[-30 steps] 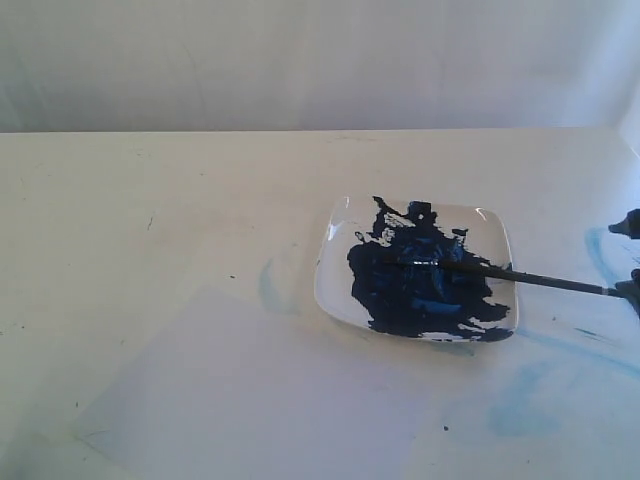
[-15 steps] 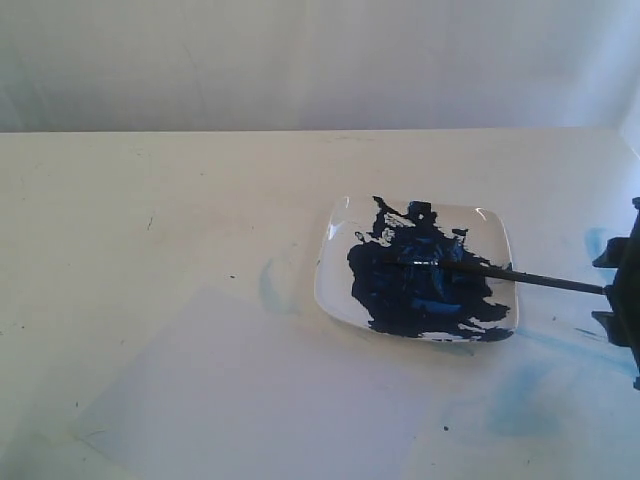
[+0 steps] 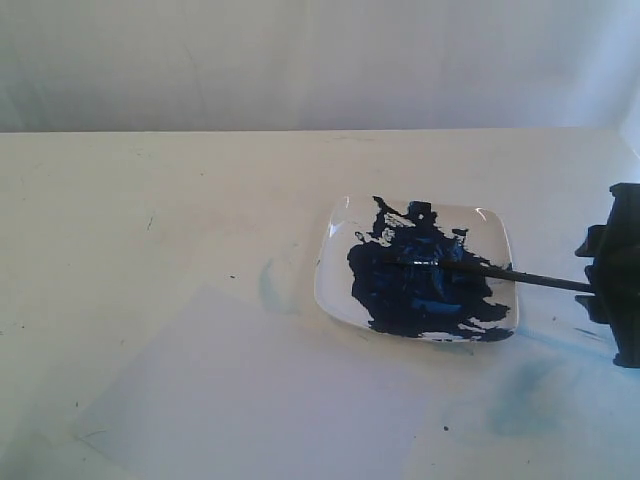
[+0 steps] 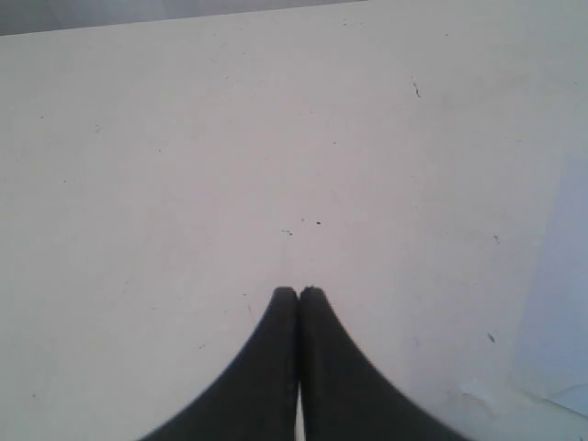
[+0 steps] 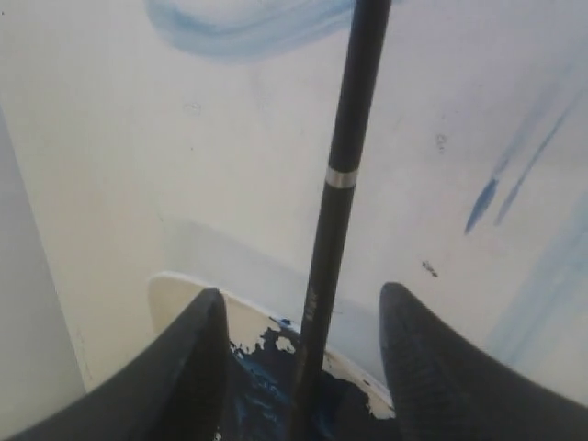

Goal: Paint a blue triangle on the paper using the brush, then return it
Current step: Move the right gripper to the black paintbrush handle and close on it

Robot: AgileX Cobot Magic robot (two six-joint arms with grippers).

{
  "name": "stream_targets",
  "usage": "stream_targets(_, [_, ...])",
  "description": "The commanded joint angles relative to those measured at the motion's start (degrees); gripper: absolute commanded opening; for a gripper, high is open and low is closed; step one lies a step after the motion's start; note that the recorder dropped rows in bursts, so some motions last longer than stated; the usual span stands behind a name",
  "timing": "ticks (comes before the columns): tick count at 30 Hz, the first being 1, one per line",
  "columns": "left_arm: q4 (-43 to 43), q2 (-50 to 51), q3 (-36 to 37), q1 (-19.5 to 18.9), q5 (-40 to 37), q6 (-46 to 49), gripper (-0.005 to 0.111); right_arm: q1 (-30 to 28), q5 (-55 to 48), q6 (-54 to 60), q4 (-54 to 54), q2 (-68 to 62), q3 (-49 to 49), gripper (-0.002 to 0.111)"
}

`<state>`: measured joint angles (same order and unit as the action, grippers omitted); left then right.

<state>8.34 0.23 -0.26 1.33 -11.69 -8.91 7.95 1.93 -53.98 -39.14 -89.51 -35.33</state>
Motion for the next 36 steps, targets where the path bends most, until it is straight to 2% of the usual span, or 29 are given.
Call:
stream_targets(1, [-0.22, -0.23, 0.26, -0.18, 0.09, -0.06, 0.000, 0.05, -0.24, -0.41, 0.12, -1.89, -1.16, 0.047])
stream_targets(25, [-0.22, -0.23, 0.26, -0.18, 0.09, -0.06, 0.000, 0.05, 4.44, -1.83, 0.09, -9.04, -3.53, 0.047])
stream_targets(33, [-0.22, -0.23, 0.26, -0.18, 0.09, -0.06, 0.000, 0.05, 3.03, -3.19, 0.09, -10.11, -4.69, 0.047])
stream_targets(36, [-0.22, -0.23, 0.26, -0.18, 0.09, -0.06, 0.000, 0.05, 3.54, -3.19, 0.09, -10.11, -5.30, 0.042])
